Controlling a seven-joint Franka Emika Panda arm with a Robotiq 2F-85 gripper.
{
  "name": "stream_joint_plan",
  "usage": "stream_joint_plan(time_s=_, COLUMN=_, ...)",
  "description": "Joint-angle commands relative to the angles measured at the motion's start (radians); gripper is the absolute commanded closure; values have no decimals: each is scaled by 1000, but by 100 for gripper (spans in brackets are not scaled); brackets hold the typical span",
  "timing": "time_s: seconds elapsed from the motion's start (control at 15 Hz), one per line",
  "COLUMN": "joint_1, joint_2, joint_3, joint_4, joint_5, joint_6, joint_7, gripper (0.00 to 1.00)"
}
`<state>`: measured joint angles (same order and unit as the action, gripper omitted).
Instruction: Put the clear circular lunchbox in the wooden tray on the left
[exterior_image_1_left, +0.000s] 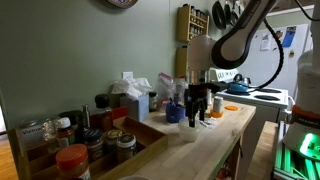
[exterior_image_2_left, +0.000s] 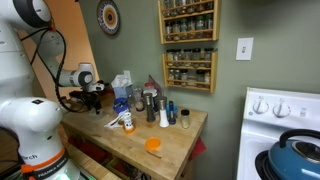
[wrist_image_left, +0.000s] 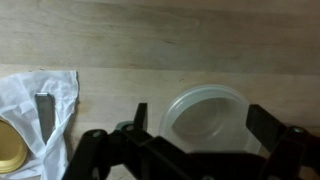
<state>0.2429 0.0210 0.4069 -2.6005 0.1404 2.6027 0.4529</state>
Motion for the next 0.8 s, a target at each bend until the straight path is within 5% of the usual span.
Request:
stream_joint_plan(time_s=0.0, joint_1=16, joint_2=83, joint_3=-59, joint_4=56, joint_5=40, joint_6=17, joint_7=-12, gripper=0)
stream_joint_plan(time_s=0.33, joint_1=17, joint_2=108, joint_3=-107, joint_4=77, joint_5=55, joint_6=2, joint_7=-7, gripper=9)
stream_joint_plan(time_s=0.4, joint_1=19, joint_2=102, joint_3=-112, joint_4=73, joint_5=53, joint_6=2, joint_7=-7, gripper=29)
stream_joint_plan(time_s=0.73, joint_1=28, joint_2=50, joint_3=-116, joint_4=51, joint_5=38, joint_6=2, joint_7=2, gripper=66)
